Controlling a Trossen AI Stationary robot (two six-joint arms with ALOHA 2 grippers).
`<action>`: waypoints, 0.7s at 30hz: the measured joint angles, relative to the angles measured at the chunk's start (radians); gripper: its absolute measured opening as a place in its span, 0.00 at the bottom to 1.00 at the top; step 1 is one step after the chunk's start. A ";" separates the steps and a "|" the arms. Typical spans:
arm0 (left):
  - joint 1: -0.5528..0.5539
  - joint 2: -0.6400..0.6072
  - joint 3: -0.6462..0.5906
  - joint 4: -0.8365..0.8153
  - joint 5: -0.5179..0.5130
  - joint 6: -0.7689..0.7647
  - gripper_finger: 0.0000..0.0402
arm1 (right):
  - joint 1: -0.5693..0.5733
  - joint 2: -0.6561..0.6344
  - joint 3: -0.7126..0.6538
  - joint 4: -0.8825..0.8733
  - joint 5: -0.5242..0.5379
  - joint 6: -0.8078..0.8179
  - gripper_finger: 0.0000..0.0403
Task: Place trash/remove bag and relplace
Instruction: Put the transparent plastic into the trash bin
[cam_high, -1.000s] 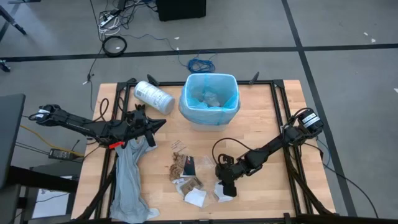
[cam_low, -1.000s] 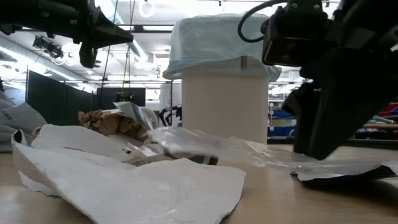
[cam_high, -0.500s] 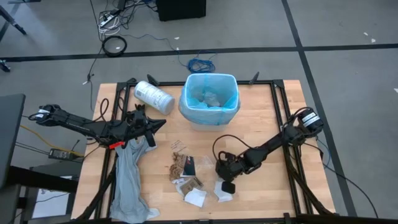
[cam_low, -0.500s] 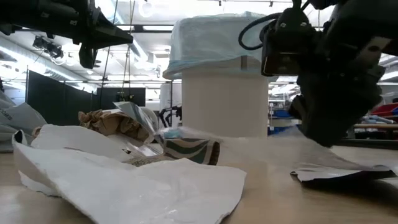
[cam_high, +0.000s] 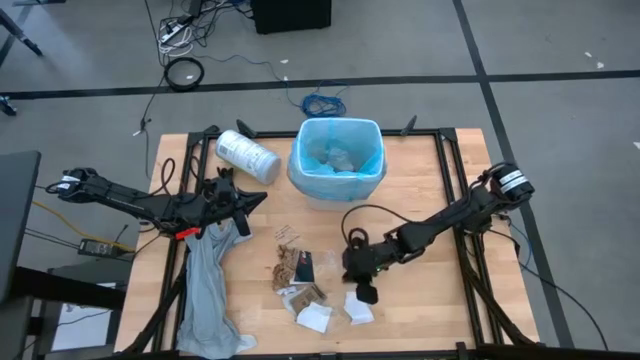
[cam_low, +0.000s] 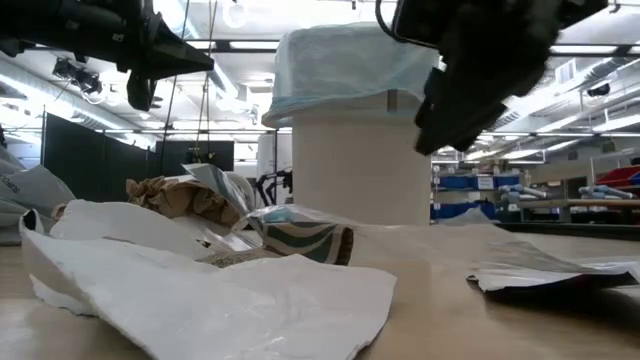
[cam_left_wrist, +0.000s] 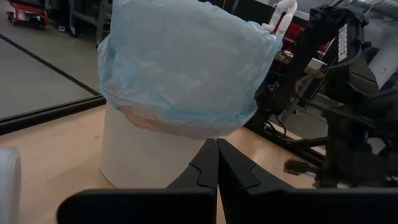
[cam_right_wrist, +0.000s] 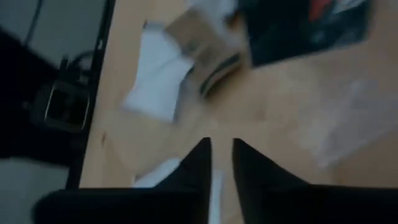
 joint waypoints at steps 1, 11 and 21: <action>0.000 0.000 0.000 -0.004 0.002 0.000 0.02 | 0.001 0.008 0.000 -0.008 -0.019 -0.004 0.18; 0.000 0.000 0.000 -0.048 0.057 -0.001 0.02 | -0.008 0.087 -0.001 0.043 0.004 -0.089 0.60; 0.000 0.000 0.000 -0.055 0.057 -0.001 0.02 | 0.028 0.148 0.001 0.066 0.006 -0.156 0.57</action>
